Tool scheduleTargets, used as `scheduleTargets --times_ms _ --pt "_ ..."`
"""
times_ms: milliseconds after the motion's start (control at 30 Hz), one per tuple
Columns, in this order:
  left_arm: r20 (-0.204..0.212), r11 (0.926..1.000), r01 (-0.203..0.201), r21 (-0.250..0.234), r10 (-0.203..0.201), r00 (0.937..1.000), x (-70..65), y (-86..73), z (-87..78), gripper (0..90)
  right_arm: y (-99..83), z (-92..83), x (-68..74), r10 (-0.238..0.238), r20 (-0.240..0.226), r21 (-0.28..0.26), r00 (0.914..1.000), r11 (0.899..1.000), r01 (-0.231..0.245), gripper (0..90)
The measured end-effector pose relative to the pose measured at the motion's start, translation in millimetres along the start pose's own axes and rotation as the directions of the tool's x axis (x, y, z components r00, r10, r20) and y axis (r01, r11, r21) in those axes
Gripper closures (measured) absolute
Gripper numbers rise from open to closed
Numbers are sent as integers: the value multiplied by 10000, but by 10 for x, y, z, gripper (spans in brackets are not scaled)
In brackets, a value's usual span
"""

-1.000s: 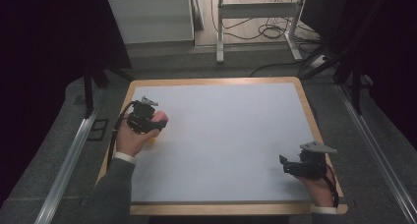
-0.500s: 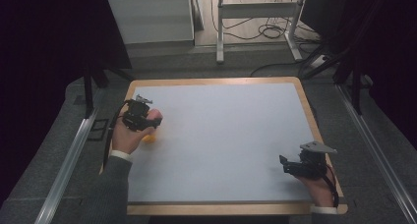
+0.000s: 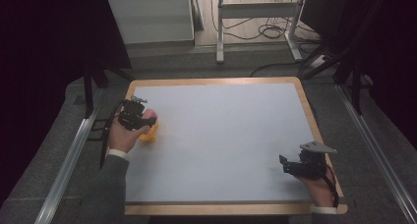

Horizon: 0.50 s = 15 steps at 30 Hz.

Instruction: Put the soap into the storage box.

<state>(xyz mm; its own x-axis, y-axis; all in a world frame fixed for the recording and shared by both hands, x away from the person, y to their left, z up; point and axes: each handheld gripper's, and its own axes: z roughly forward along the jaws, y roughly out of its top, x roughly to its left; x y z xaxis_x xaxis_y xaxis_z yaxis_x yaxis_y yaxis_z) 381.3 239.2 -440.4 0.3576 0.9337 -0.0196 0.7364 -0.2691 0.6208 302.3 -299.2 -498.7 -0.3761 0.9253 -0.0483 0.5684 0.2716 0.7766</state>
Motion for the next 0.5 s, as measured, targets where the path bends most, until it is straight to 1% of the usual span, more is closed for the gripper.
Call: scheduleTargets --times_ms 233,400,500 --pt "-67 9996 238 155 -237 9997 85 -44 66 600 -1 4 1 -23 -1 22 10000 10000 23 84" --pt "-134 9990 415 164 -413 9991 133 -56 101 600 -4 6 -4 11 -1 26 10000 10000 -11 84" --pt "-219 9987 430 287 -424 9989 147 -62 135 601 -4 4 -8 14 12 15 10000 10000 -14 84"
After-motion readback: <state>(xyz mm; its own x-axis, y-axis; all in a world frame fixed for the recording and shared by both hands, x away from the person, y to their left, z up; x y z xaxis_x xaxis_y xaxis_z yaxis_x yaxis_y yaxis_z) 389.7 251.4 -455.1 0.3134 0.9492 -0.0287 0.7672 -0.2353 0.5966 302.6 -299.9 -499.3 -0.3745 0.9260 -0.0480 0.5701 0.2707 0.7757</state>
